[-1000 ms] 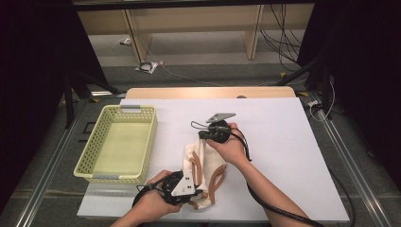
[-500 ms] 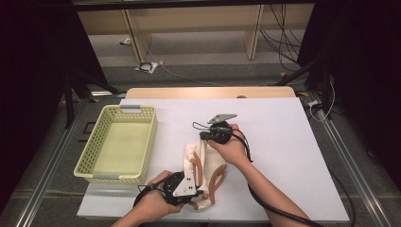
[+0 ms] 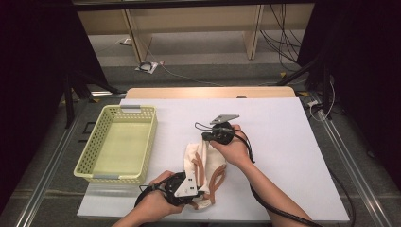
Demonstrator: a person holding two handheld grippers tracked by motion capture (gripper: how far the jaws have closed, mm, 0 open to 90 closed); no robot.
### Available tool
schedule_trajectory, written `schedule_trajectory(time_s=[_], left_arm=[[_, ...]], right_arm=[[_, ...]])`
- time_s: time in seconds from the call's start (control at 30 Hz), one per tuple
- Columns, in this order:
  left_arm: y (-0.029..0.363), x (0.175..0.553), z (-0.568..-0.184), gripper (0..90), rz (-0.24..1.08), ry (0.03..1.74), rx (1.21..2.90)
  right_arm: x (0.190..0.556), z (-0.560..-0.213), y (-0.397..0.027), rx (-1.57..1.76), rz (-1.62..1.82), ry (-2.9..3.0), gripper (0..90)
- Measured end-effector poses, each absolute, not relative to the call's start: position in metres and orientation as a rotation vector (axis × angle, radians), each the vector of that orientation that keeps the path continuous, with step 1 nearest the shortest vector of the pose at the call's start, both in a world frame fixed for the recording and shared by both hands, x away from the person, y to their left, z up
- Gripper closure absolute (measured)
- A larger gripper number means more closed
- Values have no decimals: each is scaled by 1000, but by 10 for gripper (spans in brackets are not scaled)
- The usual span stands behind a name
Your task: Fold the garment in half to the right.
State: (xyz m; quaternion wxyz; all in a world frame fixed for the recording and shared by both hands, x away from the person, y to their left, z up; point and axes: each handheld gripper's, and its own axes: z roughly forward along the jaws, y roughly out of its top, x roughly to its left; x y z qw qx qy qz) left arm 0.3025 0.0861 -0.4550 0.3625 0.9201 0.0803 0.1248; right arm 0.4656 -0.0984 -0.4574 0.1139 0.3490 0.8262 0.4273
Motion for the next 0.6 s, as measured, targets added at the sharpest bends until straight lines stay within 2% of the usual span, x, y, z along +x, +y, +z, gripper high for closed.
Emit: schedule_trajectory(time_s=[0.6], left_arm=[[85, 302, -455, 850, 318, 201, 2370]], right_arm=[[464, -457, -102, 1028, 1250, 2418, 887]])
